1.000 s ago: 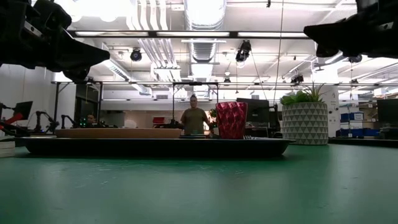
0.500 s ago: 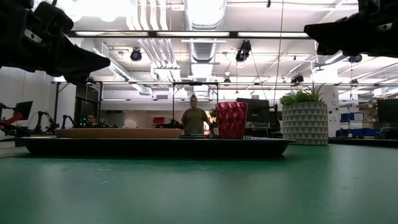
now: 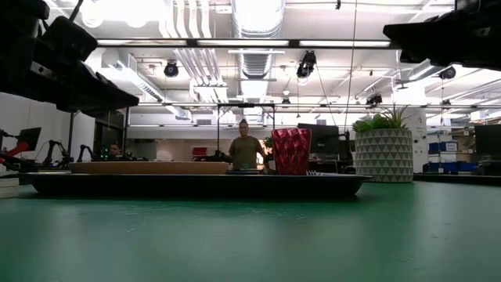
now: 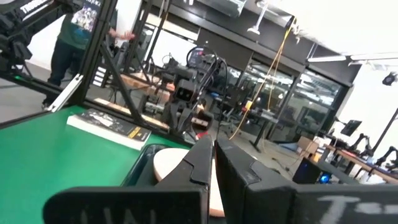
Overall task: Pick and place plate/cup/fork/spoon on tray
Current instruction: Return to Home Position
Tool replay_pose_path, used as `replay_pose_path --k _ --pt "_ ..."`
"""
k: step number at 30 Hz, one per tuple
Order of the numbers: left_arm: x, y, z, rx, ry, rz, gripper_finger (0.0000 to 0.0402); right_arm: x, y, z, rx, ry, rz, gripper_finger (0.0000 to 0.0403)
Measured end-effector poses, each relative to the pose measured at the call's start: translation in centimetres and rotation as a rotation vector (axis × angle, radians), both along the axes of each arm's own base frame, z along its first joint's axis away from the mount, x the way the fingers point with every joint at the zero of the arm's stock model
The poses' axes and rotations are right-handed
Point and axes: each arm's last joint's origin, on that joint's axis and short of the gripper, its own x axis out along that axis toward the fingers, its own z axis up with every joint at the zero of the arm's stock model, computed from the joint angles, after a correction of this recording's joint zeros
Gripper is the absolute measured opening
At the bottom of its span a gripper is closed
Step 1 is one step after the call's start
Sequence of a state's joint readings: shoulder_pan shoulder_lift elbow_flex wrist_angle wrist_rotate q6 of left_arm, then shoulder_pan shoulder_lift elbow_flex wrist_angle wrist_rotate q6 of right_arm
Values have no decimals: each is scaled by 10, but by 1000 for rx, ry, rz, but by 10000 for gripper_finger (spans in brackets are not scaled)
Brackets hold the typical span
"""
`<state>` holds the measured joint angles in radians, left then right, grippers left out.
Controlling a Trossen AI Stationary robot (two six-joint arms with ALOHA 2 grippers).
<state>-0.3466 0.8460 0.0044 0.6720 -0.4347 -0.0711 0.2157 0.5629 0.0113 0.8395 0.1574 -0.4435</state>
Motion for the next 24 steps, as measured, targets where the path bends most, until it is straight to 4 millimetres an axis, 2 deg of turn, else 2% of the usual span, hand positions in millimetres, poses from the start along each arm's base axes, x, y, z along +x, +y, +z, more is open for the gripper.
replay_pose_path --k 11,15,24 --pt "3 -1 -13 44 100 -1 0 0 0 1 -18 -10 -4 9" --pt "8 -2 -4 -82 10 47 0 0 0 1 -22 -13 -5 9" --pt "2 0 11 -105 -105 18 0 0 0 1 -1 -3 -1 9"
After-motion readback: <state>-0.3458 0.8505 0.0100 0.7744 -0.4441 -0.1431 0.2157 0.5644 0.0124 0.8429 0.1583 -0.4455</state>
